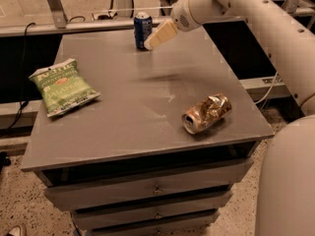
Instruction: Move pepsi can near orange can
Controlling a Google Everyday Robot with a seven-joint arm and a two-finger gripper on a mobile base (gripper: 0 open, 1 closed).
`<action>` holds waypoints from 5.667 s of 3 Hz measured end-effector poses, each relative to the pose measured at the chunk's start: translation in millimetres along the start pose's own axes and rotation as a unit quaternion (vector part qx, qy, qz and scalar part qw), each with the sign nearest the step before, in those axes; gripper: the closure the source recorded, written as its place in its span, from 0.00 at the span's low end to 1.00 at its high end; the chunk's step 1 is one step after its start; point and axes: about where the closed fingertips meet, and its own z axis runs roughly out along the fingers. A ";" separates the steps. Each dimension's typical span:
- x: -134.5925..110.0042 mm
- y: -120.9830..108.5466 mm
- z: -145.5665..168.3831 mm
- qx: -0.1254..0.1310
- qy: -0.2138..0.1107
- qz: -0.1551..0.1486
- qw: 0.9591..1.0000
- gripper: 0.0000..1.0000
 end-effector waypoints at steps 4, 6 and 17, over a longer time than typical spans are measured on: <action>4.6 -50.8 103.6 0.008 -0.038 0.049 0.998 0.18; -15.5 -40.2 109.1 -0.034 -0.054 0.075 0.995 0.65; 122.3 114.2 -144.6 -0.204 -0.080 0.048 0.974 0.00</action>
Offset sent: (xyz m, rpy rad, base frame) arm 0.0909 0.0369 -0.0448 0.1061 0.0126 -0.0226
